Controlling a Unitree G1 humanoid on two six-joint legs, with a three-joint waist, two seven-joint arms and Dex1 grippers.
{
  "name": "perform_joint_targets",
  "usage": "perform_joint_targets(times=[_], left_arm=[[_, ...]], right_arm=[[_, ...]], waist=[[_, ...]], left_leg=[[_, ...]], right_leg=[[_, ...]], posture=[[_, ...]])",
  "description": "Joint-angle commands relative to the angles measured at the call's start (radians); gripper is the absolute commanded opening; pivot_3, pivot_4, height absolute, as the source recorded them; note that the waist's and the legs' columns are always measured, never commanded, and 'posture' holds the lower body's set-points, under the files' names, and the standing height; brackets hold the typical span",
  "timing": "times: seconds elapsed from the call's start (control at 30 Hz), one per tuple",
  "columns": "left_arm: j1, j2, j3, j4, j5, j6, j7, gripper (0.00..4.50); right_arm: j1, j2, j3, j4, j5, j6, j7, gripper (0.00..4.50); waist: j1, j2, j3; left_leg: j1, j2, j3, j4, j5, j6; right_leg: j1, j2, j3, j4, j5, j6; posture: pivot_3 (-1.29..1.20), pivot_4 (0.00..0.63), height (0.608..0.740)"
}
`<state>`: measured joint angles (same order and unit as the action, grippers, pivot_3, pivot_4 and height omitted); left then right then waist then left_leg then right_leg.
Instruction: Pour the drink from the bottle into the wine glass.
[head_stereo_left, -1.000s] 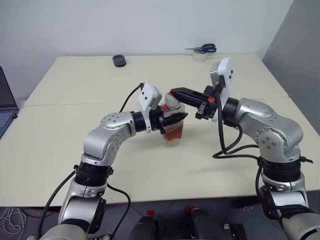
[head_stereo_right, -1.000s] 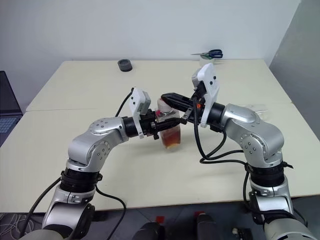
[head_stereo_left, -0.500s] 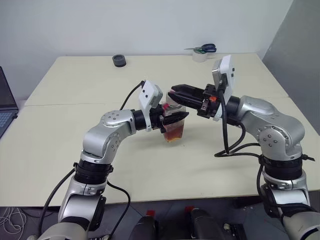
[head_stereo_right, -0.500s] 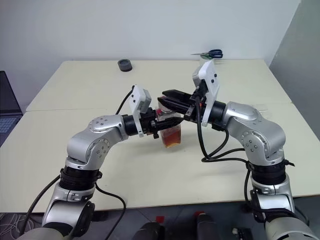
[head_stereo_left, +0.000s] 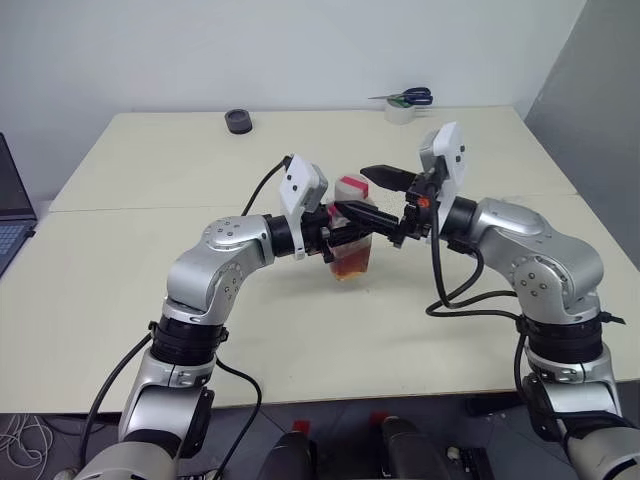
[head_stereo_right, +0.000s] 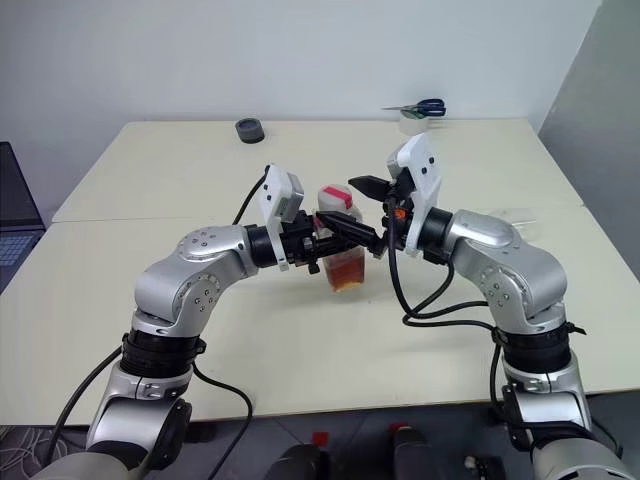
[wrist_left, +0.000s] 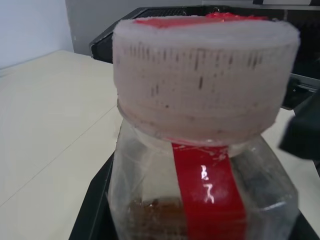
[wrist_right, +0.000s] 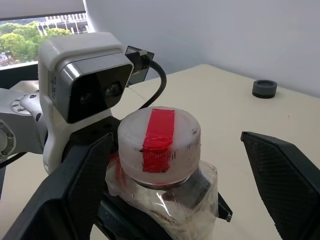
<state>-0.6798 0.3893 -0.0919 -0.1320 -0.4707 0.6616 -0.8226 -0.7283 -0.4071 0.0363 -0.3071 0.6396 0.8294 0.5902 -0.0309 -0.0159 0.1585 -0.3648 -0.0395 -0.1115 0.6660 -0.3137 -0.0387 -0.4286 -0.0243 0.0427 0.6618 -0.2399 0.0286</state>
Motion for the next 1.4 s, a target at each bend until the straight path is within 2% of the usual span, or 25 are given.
perform_joint_targets(times=[0.03, 0.13, 0.2, 0.27, 0.4, 0.43, 0.6, 0.67, 0.9, 1.03, 1.3, 1.4], left_arm=[[-0.023, -0.005, 0.016, -0.033, -0.015, -0.032, -0.007, 1.74], [-0.016, -0.004, 0.016, -0.034, -0.014, -0.037, -0.007, 1.74], [-0.015, -0.004, 0.015, -0.033, -0.014, -0.040, -0.007, 1.74], [-0.014, -0.004, 0.014, -0.036, -0.015, -0.039, -0.006, 1.74], [-0.008, -0.002, 0.014, -0.045, -0.019, -0.037, -0.006, 1.74], [-0.007, -0.002, 0.014, -0.046, -0.019, -0.036, -0.007, 1.74], [0.001, 0.008, 0.019, -0.055, -0.022, -0.032, -0.012, 1.74], [0.014, 0.034, 0.020, -0.085, -0.040, -0.013, -0.040, 1.74], [0.068, 0.174, 0.044, -0.265, -0.215, 0.112, -0.178, 1.74], [0.051, 0.223, 0.070, -0.343, -0.340, 0.178, -0.214, 1.74], [0.012, 0.244, 0.089, -0.303, -0.334, 0.170, -0.199, 1.74], [0.032, 0.258, 0.086, -0.279, -0.283, 0.129, -0.195, 1.74]], right_arm=[[-0.016, 0.006, -0.024, -0.021, 0.013, -0.020, 0.006, 4.37], [-0.010, 0.004, -0.023, -0.026, 0.019, -0.026, 0.018, 4.37], [-0.007, 0.009, -0.029, -0.025, 0.027, -0.025, 0.018, 4.01], [-0.005, 0.015, -0.037, -0.026, 0.038, -0.023, 0.018, 3.48], [-0.007, 0.033, -0.053, -0.026, 0.048, -0.028, 0.007, 2.04], [-0.009, 0.036, -0.055, -0.025, 0.052, -0.028, 0.005, 1.90], [-0.019, 0.048, -0.065, -0.021, 0.066, -0.030, 0.007, 1.90], [-0.029, 0.026, -0.049, -0.013, 0.068, -0.040, 0.057, 1.90], [-0.118, -0.086, 0.029, 0.057, 0.121, -0.033, 0.402, 1.90], [-0.183, -0.097, 0.084, 0.105, 0.136, -0.025, 0.551, 1.90], [-0.196, -0.108, 0.052, 0.137, 0.109, -0.028, 0.555, 1.90], [-0.163, -0.139, -0.010, 0.115, 0.147, 0.028, 0.503, 2.92]], waist=[[0.000, 0.000, 0.000], [0.000, 0.000, 0.000], [0.000, 0.000, 0.000], [0.000, 0.000, 0.000], [0.000, 0.000, 0.000], [0.000, 0.000, 0.000], [0.000, 0.000, 0.000], [-0.001, 0.000, 0.000], [-0.002, 0.000, 0.001], [-0.002, 0.000, 0.001], [-0.001, 0.000, 0.001], [0.000, 0.000, 0.001]], left_leg=[[0.000, 0.000, 0.000, 0.000, 0.000, 0.000], [0.000, 0.000, 0.000, 0.000, 0.000, 0.000], [0.000, 0.000, 0.000, 0.000, 0.000, 0.000], [0.000, 0.000, 0.000, 0.000, 0.000, 0.000], [0.000, 0.000, 0.000, 0.000, 0.000, 0.000], [0.000, 0.000, 0.000, 0.000, 0.000, 0.000], [0.000, 0.000, 0.000, 0.000, 0.000, 0.000], [0.000, 0.000, 0.000, 0.000, 0.000, 0.000], [0.000, 0.000, 0.000, 0.000, 0.000, 0.000], [0.001, 0.000, -0.001, 0.000, 0.000, 0.001], [0.001, 0.000, -0.001, 0.000, 0.000, 0.000], [0.001, 0.000, -0.001, 0.000, 0.000, 0.000]], right_leg=[[0.000, 0.000, 0.000, 0.000, 0.000, 0.000], [0.000, 0.000, 0.000, 0.000, 0.000, 0.000], [0.000, 0.000, 0.000, 0.000, 0.000, 0.000], [0.000, 0.000, 0.000, 0.000, 0.000, 0.000], [0.000, 0.000, 0.000, 0.000, 0.000, 0.000], [0.000, 0.000, 0.000, 0.000, 0.000, 0.000], [0.000, 0.000, 0.000, 0.000, 0.000, 0.000], [0.000, 0.000, 0.000, 0.000, 0.000, 0.000], [0.000, 0.000, 0.000, 0.000, 0.000, 0.000], [0.001, 0.000, -0.001, -0.001, 0.000, 0.000], [0.002, 0.000, -0.002, -0.002, 0.000, 0.000], [0.002, 0.000, -0.002, -0.002, 0.000, 0.000]], posture=[[0.00, 0.150, 0.740], [0.00, 0.150, 0.740], [0.00, 0.150, 0.740], [0.00, 0.150, 0.740], [0.00, 0.150, 0.740], [0.00, 0.150, 0.740], [0.00, 0.150, 0.740], [0.00, 0.150, 0.740], [0.00, 0.150, 0.740], [0.00, 0.150, 0.740], [0.00, 0.150, 0.740], [0.00, 0.150, 0.740]])
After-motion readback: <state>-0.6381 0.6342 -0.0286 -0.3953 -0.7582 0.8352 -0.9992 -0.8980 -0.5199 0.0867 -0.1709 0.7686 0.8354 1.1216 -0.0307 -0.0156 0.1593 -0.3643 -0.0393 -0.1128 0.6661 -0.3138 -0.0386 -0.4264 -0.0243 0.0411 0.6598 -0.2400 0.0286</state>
